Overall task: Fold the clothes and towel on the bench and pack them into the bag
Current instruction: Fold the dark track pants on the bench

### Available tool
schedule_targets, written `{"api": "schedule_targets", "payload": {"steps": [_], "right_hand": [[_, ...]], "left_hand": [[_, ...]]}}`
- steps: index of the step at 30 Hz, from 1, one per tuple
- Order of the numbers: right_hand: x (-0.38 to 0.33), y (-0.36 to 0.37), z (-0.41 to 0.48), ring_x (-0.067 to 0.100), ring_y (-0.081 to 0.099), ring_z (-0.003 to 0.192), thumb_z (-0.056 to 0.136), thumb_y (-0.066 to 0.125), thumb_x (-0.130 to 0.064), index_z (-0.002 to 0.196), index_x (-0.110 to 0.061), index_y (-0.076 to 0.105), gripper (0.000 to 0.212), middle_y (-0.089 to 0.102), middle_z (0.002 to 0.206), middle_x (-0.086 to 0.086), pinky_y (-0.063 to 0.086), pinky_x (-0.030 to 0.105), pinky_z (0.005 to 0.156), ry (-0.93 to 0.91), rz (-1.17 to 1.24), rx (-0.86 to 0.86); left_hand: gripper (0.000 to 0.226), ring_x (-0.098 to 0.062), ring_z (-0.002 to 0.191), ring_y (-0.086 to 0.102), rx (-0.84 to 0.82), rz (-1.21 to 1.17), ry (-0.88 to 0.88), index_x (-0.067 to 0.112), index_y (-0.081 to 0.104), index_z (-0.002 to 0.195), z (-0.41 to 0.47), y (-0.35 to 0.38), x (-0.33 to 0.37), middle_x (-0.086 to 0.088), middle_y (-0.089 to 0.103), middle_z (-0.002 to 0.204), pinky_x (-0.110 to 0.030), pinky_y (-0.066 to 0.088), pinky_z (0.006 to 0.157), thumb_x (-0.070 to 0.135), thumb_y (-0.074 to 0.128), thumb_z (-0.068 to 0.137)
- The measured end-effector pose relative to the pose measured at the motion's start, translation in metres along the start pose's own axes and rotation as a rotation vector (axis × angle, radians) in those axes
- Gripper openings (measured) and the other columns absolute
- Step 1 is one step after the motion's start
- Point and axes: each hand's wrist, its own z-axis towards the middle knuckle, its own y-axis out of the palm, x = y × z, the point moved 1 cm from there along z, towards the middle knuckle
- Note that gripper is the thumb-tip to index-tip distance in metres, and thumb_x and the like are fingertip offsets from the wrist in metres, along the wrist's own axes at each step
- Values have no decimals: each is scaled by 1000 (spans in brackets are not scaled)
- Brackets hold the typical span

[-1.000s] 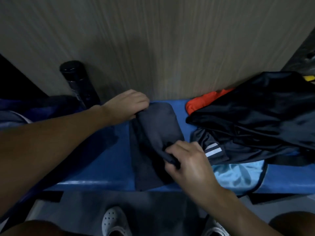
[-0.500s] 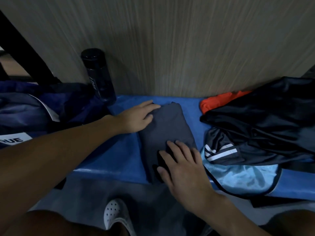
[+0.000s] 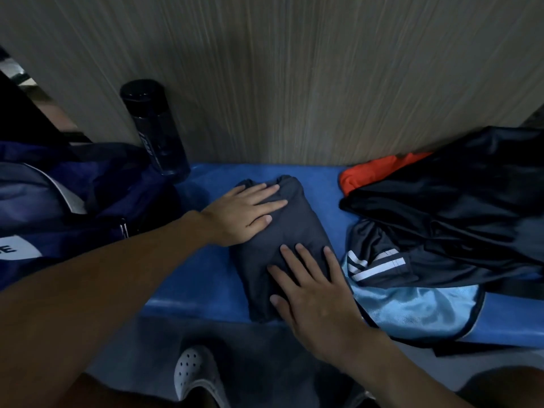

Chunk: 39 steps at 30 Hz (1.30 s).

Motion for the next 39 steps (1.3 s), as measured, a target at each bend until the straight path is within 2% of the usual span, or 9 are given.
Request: {"api": "schedule_targets", "payload": {"steps": [6, 10, 14, 18, 22, 25, 28, 32, 39], "right_hand": [[6, -17, 20, 34, 43, 135, 88, 45, -36, 111, -18, 70, 38, 57, 137, 11, 28, 58, 108, 150, -24, 76], [-1, -13, 23, 34, 46, 134, 94, 30, -47, 130, -20, 60, 54, 54, 141, 11, 23, 54, 106, 96, 13, 38], [9, 0, 32, 33, 46, 135, 96, 26, -42, 137, -21, 54, 54, 52, 143, 10, 18, 58, 107, 95, -67, -38], [24, 0, 39, 34, 50, 131, 91, 29, -38, 133, -14, 60, 58, 54, 141, 13, 23, 60, 105, 133, -145, -121], [16, -23, 41, 29, 10, 150, 101, 12, -47, 148, -11, 35, 64, 17, 162, 10, 2, 57, 117, 129, -135, -179], [10, -32, 54, 27, 36, 142, 99, 16, -48, 126, -11, 60, 64, 48, 146, 12, 24, 53, 115, 211, -6, 49], [14, -26, 74, 26, 28, 146, 99, 15, -49, 146, -14, 41, 65, 35, 155, 13, 23, 53, 117, 219, 49, 73], [17, 0, 84, 22, -11, 151, 84, -21, -65, 155, -29, -6, 80, -7, 164, 7, -4, 50, 121, 186, 50, -64], [31, 7, 78, 21, -18, 149, 69, -42, -65, 151, -24, -16, 95, -19, 161, 10, -6, 54, 119, 235, -40, -169]], "left_hand": [[58, -26, 151, 11, 96, -84, -421, 30, 19, 157, -26, 8, 8, -4, 8, 167, -51, 14, 121, 50, 18, 103], [63, -34, 149, 10, 23, -65, -680, 26, 9, 159, -49, 11, 29, -9, 1, 166, -56, 15, 118, 54, 16, 102], [66, -25, 154, 2, 245, 0, -509, 30, 14, 158, -72, 18, 35, -4, 4, 167, -52, 11, 122, 55, 9, 97], [70, -15, 154, 1, 186, -20, -404, 36, 10, 158, -84, 28, 34, 4, 9, 167, -45, 10, 124, 58, 0, 92], [78, -18, 153, 4, 192, -32, -439, 29, 16, 158, -79, 27, 29, 0, 13, 166, -46, 10, 123, 62, 3, 88], [65, -20, 151, 18, 350, -33, -341, 24, 34, 153, -67, 16, 28, -3, 31, 161, -50, 15, 122, 52, 19, 96], [62, -15, 152, 15, 394, -53, -263, 26, 33, 154, -48, 10, 21, 2, 29, 162, -47, 10, 123, 50, 19, 98], [71, -13, 153, 0, 221, -48, -302, 40, 11, 157, -33, 19, 7, 5, 9, 167, -40, 0, 124, 63, 3, 90], [80, -21, 154, -1, 181, -45, -413, 39, 7, 157, -28, 22, 0, -7, 6, 167, -40, 2, 124, 69, -5, 84]]}}
